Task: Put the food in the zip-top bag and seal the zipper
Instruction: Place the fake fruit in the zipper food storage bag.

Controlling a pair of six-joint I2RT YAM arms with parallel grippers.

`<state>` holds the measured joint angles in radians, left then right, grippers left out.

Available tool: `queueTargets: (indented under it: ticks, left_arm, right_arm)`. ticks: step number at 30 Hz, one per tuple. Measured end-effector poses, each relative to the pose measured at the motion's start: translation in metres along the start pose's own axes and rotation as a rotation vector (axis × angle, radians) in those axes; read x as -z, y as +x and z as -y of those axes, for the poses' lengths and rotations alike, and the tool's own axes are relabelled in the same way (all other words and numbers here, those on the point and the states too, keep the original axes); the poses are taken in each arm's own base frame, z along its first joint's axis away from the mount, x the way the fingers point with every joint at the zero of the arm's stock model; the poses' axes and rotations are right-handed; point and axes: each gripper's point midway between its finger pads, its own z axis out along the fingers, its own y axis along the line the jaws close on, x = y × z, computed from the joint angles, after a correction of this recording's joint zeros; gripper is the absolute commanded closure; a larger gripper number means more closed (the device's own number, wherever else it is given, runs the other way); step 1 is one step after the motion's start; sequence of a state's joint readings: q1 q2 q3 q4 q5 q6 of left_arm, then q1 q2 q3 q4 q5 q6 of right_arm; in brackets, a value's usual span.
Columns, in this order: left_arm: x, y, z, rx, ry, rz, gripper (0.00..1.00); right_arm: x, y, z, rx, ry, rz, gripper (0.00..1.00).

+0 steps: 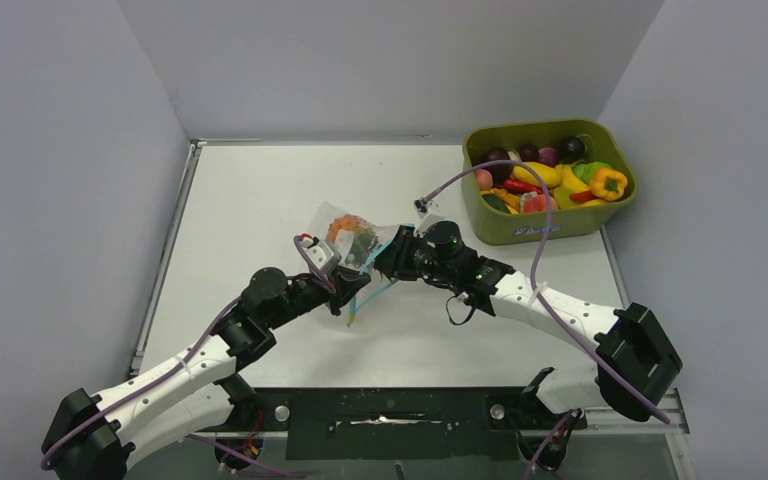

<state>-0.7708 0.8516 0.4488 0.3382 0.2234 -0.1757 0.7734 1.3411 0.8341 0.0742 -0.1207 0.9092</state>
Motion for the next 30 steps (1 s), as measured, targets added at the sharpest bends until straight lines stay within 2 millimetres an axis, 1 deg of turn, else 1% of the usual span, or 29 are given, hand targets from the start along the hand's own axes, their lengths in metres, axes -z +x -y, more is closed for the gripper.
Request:
queueTargets:
  ticks: [4,8,10,14,16,19,21,24,27,30]
  left_arm:
    - [0.001,0.003,0.004,0.003,0.023,0.003,1.00]
    - [0.002,0.000,0.007,0.007,0.035,0.011,1.00]
    - [0.003,-0.001,0.006,0.013,0.030,0.017,1.00]
    - [0.004,-0.001,-0.002,0.023,-0.018,0.020,1.00]
    - [0.005,0.002,-0.008,0.029,-0.056,0.009,1.00]
    - [0.006,0.006,-0.017,0.035,-0.104,-0.004,1.00]
    - [0.007,0.008,-0.022,0.037,-0.132,-0.010,1.00]
    - [0.008,0.011,-0.027,0.040,-0.166,-0.020,1.00]
    - [0.009,0.015,-0.031,0.044,-0.188,-0.034,1.00]
    - [0.010,0.017,-0.033,0.043,-0.198,-0.041,1.00]
  right_arm:
    - [-0.003,-0.002,0.003,-0.004,0.013,0.013,0.78]
    - [-0.011,0.002,0.014,-0.017,0.051,0.007,0.74]
    - [-0.015,0.004,0.020,-0.022,0.069,0.003,0.66]
    - [-0.016,0.003,0.024,-0.025,0.091,0.011,0.48]
    - [-0.016,0.000,0.025,-0.020,0.096,0.015,0.41]
    - [-0.015,-0.003,0.022,0.001,0.093,0.017,0.34]
    - [-0.013,-0.005,0.023,0.017,0.094,0.014,0.32]
    - [-0.007,-0.003,0.022,0.044,0.092,0.000,0.31]
    - [0.004,-0.004,0.019,0.093,0.086,-0.012,0.31]
    - [0.016,-0.009,0.014,0.157,0.083,-0.012,0.31]
